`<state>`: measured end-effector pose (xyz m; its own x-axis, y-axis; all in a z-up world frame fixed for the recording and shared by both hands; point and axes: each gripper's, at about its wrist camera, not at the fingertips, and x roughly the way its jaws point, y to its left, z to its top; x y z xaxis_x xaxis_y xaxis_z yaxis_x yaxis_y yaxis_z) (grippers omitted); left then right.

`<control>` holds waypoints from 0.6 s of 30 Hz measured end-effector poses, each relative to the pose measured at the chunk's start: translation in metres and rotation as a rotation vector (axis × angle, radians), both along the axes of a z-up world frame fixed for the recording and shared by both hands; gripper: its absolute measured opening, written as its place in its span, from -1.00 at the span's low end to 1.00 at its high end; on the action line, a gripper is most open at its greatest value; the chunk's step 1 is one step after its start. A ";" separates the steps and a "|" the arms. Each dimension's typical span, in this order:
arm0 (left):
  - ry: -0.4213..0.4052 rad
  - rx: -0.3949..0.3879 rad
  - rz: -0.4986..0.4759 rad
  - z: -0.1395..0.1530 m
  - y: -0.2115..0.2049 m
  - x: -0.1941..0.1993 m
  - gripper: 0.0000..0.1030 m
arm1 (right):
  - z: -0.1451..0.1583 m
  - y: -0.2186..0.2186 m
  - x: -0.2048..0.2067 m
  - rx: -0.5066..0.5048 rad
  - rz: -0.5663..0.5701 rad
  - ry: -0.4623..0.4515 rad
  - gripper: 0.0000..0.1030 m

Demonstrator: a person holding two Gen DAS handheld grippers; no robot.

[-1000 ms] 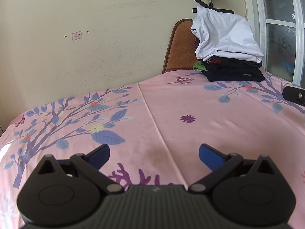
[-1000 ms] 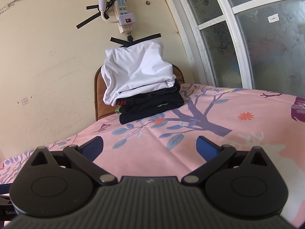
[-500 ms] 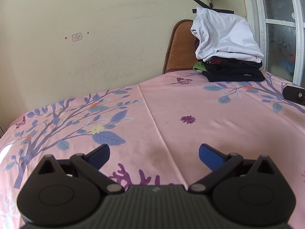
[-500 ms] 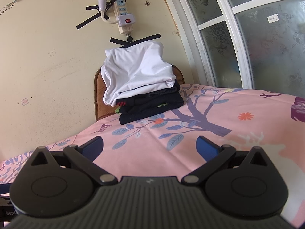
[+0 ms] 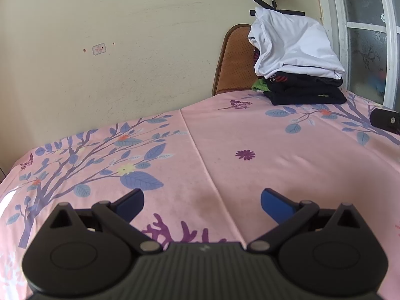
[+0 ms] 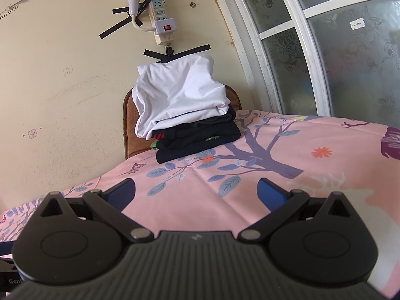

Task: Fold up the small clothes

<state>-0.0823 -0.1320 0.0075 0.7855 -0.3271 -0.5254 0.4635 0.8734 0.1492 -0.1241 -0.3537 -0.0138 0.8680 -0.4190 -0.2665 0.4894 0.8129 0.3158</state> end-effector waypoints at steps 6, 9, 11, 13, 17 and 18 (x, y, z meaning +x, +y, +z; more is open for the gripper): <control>0.000 0.002 -0.001 0.000 0.000 0.000 1.00 | 0.000 0.000 0.000 0.000 0.000 0.000 1.00; -0.001 0.006 -0.002 0.000 0.000 0.000 1.00 | 0.000 0.000 0.000 0.000 0.000 0.000 1.00; -0.002 0.006 -0.003 0.000 -0.001 0.000 1.00 | 0.000 0.000 0.000 0.000 0.000 0.000 1.00; -0.002 0.007 -0.002 0.000 -0.001 0.000 1.00 | 0.000 0.000 0.000 0.000 0.000 0.000 1.00; -0.003 0.006 -0.003 0.000 -0.001 -0.001 1.00 | 0.000 0.000 0.000 0.000 0.001 0.000 1.00; -0.005 0.005 -0.005 0.000 -0.001 -0.001 1.00 | 0.000 0.000 0.000 0.000 0.001 0.000 1.00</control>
<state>-0.0829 -0.1328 0.0075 0.7861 -0.3289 -0.5233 0.4675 0.8702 0.1554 -0.1242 -0.3537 -0.0135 0.8685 -0.4181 -0.2664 0.4885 0.8134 0.3159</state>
